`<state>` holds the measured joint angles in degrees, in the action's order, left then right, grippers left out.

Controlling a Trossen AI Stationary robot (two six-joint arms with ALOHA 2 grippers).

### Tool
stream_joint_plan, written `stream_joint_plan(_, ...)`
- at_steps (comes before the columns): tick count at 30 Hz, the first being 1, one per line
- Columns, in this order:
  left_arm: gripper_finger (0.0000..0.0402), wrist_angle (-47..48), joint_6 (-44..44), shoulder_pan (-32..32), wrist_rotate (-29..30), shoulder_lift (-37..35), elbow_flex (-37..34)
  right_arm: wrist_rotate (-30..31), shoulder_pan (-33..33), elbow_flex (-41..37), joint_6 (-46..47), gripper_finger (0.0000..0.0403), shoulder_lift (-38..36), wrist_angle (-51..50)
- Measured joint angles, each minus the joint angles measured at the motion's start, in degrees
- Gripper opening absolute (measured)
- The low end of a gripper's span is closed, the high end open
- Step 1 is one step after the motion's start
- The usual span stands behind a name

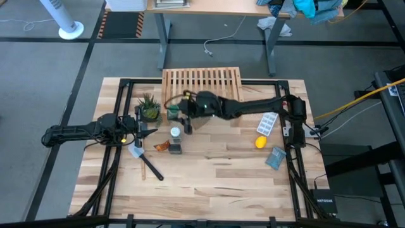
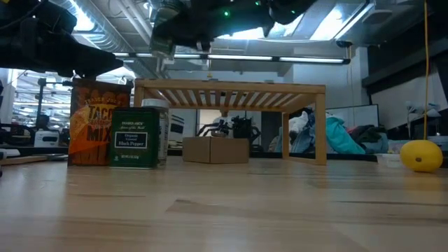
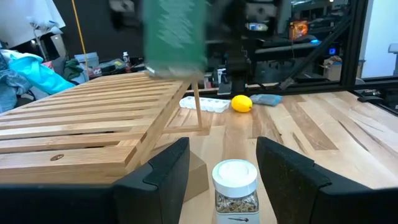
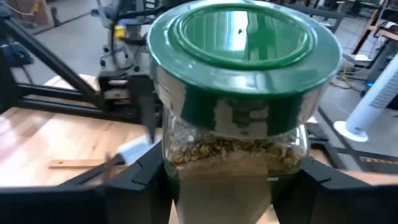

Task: Shelf spices
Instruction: Put the green seasoning bottle on the shelf

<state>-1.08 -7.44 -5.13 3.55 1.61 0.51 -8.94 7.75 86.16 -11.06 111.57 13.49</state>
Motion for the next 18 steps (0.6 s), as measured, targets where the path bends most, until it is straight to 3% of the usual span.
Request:
stream_joint_plan(7,0.0180,0.0,0.0,0.0,0.0,0.0,0.0,-7.1,5.9,3.2,0.1,0.0202,0.0,-1.4)
stream_joint_plan(18,0.0180,0.0,-1.5,0.0,0.0,0.0,0.0,-8.7,10.2,3.2,0.3,0.0202,2.4,-0.9)
